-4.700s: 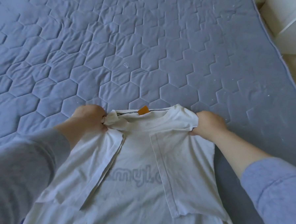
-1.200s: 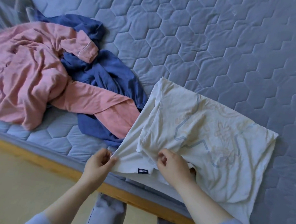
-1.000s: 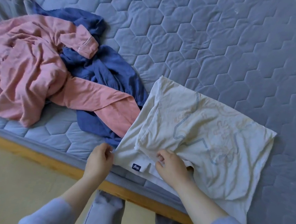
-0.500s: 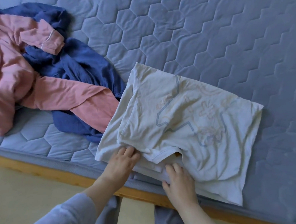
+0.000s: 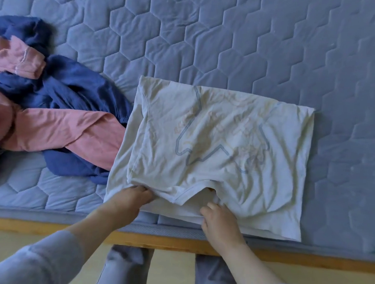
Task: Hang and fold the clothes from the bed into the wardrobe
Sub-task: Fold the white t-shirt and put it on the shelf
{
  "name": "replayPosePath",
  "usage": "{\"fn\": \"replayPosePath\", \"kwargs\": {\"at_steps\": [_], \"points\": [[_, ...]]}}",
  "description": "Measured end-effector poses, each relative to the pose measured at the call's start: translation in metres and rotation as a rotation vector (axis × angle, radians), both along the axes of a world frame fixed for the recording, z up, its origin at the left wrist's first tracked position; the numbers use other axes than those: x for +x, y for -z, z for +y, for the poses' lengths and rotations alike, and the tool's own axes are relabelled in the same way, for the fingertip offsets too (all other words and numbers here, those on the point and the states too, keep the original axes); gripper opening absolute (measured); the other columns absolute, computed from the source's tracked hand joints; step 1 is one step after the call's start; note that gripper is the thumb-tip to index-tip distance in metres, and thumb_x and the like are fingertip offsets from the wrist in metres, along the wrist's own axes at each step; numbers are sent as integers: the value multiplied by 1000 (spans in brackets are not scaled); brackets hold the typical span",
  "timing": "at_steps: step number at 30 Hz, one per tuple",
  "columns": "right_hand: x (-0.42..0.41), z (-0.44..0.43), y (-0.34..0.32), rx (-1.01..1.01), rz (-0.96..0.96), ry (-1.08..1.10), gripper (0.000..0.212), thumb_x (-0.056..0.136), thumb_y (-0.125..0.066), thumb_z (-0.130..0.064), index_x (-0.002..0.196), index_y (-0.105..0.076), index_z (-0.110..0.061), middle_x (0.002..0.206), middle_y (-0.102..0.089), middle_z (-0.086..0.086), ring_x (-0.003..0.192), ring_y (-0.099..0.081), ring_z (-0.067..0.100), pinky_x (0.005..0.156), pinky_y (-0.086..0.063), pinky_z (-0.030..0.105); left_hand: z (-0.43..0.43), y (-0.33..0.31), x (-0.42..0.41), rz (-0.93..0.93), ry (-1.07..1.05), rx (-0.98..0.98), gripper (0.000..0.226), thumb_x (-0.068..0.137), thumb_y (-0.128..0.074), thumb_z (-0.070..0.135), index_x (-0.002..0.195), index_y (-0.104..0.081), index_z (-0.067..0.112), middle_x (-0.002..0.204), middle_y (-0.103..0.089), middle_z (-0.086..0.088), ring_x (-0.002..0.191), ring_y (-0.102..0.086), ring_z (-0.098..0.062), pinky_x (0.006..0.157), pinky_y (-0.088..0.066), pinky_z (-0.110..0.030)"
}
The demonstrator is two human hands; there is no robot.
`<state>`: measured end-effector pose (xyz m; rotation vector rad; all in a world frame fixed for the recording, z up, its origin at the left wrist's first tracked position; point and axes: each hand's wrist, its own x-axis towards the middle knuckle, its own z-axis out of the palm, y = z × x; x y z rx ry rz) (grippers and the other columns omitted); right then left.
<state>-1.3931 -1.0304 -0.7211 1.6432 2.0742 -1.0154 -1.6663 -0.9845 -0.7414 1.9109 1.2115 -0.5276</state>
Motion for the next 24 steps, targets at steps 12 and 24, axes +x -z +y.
{"fn": "replayPosePath", "kwargs": {"at_steps": [12, 24], "points": [[88, -29, -32, 167, -108, 539, 10, 89, -59, -19, 78, -60, -19, 76, -58, -7, 66, -55, 13, 52, -43, 29, 1, -27, 104, -171, 133, 84, 23, 91, -53, 39, 104, -57, 21, 85, -55, 9, 79, -55, -16, 66, -31, -23], [193, -41, -15, 76, -323, 892, 29, 93, -60, -37, 113, -57, -17, 103, -60, 1, 94, -59, 21, 68, -43, 30, 3, -19, 240, -184, 241, 94, 37, 90, -55, 33, 125, -53, 21, 120, -50, 4, 109, -51, -16, 86, -44, -31]]}}
